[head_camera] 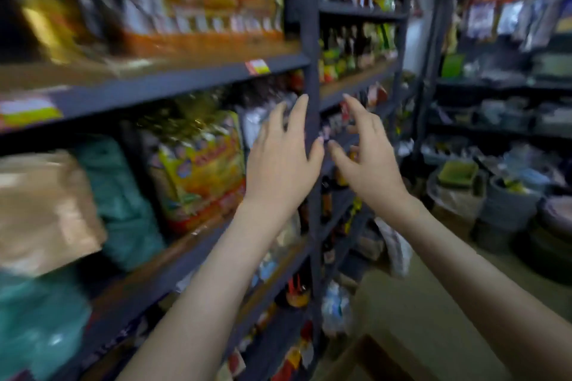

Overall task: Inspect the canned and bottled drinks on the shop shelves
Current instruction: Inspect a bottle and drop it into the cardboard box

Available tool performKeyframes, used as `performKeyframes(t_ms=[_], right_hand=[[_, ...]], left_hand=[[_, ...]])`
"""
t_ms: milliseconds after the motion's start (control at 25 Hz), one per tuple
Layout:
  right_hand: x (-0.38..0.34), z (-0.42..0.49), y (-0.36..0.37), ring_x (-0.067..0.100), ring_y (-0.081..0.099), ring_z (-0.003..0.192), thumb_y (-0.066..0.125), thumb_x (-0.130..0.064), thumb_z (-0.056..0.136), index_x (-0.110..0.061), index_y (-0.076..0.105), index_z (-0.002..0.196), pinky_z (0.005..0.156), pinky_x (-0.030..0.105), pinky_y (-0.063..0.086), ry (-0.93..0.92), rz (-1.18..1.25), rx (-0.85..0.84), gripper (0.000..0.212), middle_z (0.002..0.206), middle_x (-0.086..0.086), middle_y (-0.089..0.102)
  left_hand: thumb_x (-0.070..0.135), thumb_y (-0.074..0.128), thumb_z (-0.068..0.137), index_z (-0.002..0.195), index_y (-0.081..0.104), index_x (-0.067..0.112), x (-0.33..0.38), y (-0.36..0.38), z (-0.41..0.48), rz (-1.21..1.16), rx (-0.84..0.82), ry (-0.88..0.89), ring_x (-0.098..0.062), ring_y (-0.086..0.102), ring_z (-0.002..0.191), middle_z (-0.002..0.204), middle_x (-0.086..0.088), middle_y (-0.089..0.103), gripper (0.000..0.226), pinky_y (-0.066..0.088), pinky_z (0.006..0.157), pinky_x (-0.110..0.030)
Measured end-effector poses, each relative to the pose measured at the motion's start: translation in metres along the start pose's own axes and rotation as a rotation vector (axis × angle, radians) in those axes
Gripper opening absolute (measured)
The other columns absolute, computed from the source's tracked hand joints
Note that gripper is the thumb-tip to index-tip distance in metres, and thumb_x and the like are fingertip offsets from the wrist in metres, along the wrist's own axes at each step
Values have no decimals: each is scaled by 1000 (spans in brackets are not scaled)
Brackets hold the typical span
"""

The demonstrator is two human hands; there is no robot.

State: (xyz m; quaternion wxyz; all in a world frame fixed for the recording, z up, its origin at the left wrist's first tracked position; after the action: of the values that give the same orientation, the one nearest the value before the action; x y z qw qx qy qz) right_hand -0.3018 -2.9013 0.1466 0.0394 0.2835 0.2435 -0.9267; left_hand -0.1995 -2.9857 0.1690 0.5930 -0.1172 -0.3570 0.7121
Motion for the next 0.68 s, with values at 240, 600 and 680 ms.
performKeyframes(t_ms=[240, 600, 680], right_hand=[[-142, 57, 48, 12, 46, 121, 52, -24, 98, -42, 12, 150, 93, 29, 49, -301, 291, -97, 68, 140, -10, 35], [-262, 126, 131, 23, 40, 134, 65, -35, 89, -37, -2, 151, 108, 43, 38, -362, 443, -211, 91, 153, 5, 32], [-277, 151, 152, 29, 44, 131, 68, -39, 86, -35, -9, 149, 105, 47, 40, -304, 404, -251, 99, 151, 11, 33]], left_hand=[[38, 51, 96, 150, 31, 20, -46, -149, -7, 296, 346, -51, -31, 38, 136, 153, -13, 33, 60, 41, 104, -41], [32, 67, 87, 143, 44, 13, -106, -238, -21, 616, 478, -166, -39, 55, 119, 136, -23, 51, 64, 50, 91, -46], [34, 64, 89, 146, 39, 15, -110, -249, -11, 669, 464, -180, -38, 52, 123, 139, -23, 49, 65, 48, 95, -47]])
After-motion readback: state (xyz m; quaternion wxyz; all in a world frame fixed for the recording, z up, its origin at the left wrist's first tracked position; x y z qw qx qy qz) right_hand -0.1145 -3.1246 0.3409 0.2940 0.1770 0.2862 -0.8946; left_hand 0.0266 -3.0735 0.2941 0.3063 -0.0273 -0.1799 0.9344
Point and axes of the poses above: each hand's wrist, its own z-axis towards the middle knuckle, its own y-axis out of the palm, x = y × z, the point moved 7 cm from there along z, towards the middle knuckle
